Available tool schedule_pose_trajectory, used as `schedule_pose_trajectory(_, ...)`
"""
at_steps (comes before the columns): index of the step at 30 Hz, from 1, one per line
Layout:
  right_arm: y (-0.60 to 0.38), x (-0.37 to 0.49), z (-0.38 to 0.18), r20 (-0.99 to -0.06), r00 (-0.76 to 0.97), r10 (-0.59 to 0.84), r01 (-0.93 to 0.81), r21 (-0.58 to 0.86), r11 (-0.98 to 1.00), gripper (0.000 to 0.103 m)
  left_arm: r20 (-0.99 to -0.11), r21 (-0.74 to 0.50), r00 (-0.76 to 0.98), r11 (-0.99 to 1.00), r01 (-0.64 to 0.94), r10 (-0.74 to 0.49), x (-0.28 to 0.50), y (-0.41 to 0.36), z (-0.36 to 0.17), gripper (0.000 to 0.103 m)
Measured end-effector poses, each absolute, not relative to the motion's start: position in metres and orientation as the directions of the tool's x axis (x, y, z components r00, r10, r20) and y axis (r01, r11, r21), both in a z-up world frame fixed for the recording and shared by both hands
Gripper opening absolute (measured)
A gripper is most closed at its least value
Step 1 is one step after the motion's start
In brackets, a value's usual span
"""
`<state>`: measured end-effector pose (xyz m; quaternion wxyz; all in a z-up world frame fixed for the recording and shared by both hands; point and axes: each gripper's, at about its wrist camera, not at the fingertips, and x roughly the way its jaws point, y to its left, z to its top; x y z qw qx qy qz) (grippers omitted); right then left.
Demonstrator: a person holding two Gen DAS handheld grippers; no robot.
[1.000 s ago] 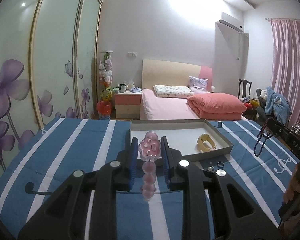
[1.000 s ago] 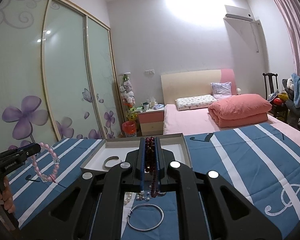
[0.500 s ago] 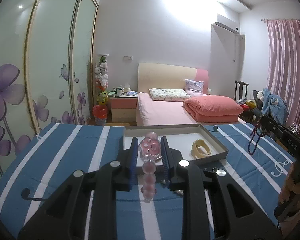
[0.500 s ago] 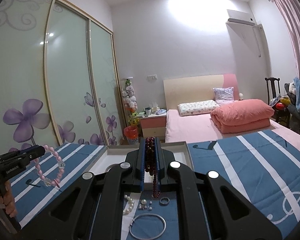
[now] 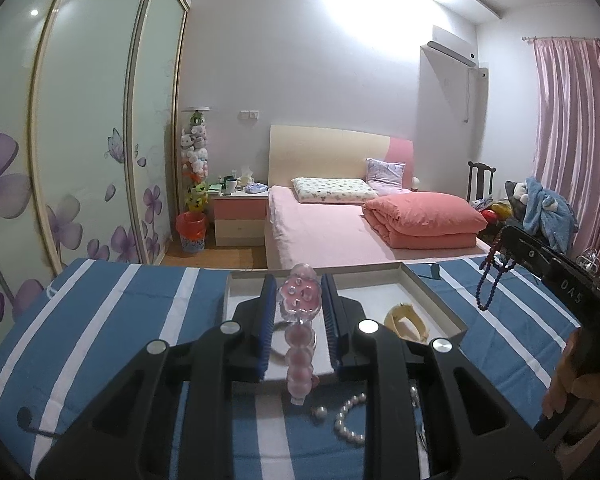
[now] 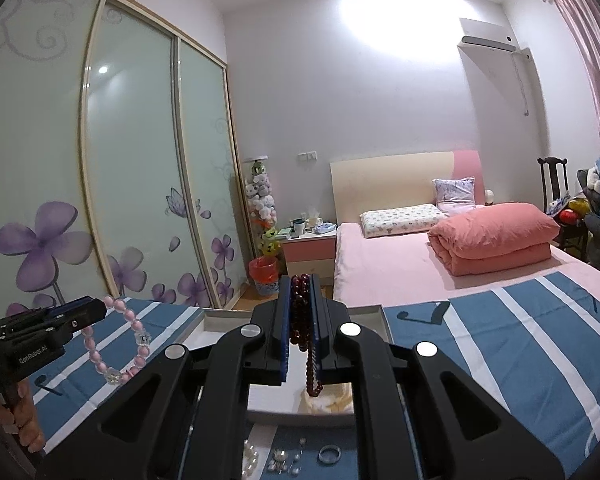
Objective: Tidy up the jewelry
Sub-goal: 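Carry the pink bracelet with the left tool while the right carries the red beads to the tray, then release the red beads onto the watch with the right gripper while the left drops the pink bracelet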
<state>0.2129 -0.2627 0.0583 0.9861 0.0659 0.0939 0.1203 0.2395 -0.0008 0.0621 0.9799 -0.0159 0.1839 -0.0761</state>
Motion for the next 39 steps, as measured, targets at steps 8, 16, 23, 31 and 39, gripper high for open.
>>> schedule_pose_trajectory(8,-0.252,0.244,0.053,-0.161,0.951,0.264,-0.245,0.125,0.961,0.009,-0.369,-0.054,0.919,0.99,0.127,-0.138,0.288,-0.013,0.054,0.023)
schedule_pose_trajectory(16,-0.25,0.274,0.036,-0.211,0.94,0.267,-0.244,0.13,0.961,0.009,-0.392,-0.051,0.91,0.991,0.122,-0.132,0.324,-0.024,0.035,0.023)
schedule_pose_trajectory(23,-0.243,0.292,0.019,-0.295,0.913,0.281,-0.247,0.148,0.958,0.009,-0.435,-0.057,0.89,0.991,0.122,-0.135,0.345,-0.022,0.013,0.023)
schedule_pose_trajectory(31,-0.242,0.305,0.013,-0.338,0.897,0.286,-0.245,0.159,0.956,0.01,-0.465,-0.051,0.875,0.991,0.125,-0.134,0.357,-0.024,-0.002,0.023)
schedule_pose_trajectory(39,-0.24,0.304,0.014,-0.336,0.898,0.283,-0.243,0.156,0.957,0.01,-0.478,-0.05,0.869,0.992,0.118,-0.127,0.365,-0.026,-0.005,0.023)
